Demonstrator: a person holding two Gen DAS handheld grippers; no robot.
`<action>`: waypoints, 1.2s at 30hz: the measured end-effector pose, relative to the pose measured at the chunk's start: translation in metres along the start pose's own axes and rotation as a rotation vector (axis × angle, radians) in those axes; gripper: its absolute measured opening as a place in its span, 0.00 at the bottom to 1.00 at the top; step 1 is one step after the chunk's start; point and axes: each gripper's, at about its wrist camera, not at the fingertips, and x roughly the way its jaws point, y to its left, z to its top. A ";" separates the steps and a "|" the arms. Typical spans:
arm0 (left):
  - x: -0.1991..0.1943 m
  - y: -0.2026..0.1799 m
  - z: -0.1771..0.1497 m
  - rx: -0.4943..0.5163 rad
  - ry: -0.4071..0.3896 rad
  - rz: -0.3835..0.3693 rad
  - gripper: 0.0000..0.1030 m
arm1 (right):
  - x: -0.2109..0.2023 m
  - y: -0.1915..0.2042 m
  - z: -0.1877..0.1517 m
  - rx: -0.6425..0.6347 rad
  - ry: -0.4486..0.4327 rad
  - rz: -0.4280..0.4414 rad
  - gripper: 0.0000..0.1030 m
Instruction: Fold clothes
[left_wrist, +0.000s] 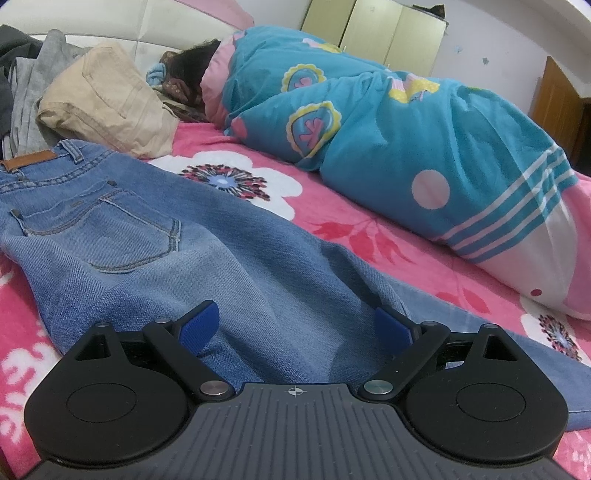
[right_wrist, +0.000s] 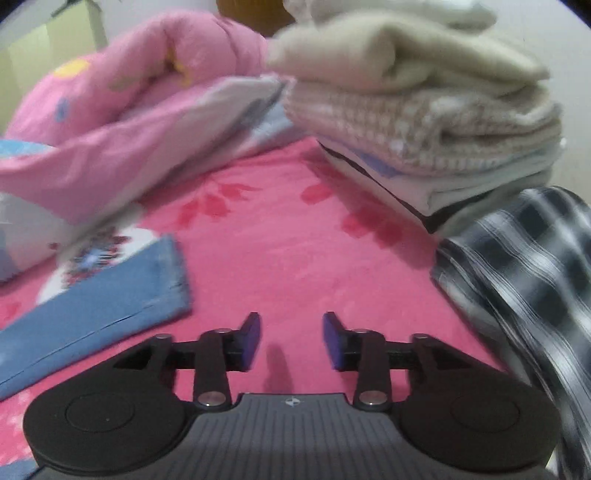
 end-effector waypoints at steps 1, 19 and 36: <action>0.000 0.000 0.000 0.001 0.000 0.001 0.90 | -0.011 0.008 -0.004 -0.018 -0.003 0.023 0.56; -0.001 0.001 0.001 0.009 0.021 -0.017 0.92 | -0.096 0.223 -0.070 -0.355 -0.037 0.423 1.00; -0.002 0.003 0.003 0.002 0.043 -0.044 0.96 | -0.151 0.286 -0.149 -0.650 -0.417 0.510 1.00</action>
